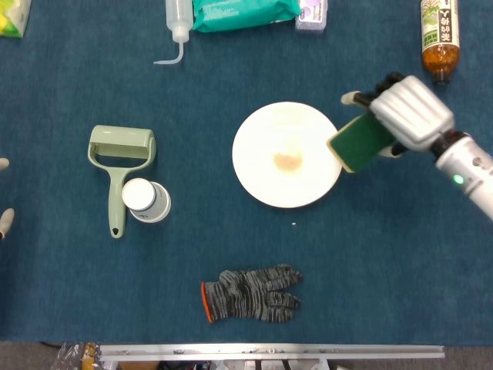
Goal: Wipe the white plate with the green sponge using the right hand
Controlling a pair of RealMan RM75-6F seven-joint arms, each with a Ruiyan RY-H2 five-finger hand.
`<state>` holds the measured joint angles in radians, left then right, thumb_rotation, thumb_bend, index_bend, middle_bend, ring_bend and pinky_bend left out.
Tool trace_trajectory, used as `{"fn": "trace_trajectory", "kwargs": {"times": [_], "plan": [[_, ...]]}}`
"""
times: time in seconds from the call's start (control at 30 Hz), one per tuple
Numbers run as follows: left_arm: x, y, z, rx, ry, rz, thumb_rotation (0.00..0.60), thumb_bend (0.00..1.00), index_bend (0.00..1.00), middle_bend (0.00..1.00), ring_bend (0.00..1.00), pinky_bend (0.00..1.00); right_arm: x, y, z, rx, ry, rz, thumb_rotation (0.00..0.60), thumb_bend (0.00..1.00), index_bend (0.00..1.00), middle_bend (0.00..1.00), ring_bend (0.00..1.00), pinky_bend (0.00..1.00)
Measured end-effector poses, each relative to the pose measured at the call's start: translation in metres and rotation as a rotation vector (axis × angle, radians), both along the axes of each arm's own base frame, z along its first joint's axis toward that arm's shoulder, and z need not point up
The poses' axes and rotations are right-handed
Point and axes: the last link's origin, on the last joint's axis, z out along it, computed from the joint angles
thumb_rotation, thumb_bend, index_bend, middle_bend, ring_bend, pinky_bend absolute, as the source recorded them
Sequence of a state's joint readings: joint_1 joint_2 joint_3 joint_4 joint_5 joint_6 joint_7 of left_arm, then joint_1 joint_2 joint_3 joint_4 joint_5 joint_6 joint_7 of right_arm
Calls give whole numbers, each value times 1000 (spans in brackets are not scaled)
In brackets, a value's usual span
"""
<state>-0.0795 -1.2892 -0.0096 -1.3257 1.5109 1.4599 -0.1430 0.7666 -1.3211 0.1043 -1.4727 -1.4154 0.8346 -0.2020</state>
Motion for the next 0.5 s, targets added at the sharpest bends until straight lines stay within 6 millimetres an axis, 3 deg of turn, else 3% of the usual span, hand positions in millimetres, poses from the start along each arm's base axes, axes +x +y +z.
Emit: {"fn": "trace_trajectory", "kwargs": {"times": [0.5], "plan": [[-3,-1,0,1,-19,-9,600,269,235,190,176,340,39,-23,-46,72,97,58,600,0,283,529,395,309]]}}
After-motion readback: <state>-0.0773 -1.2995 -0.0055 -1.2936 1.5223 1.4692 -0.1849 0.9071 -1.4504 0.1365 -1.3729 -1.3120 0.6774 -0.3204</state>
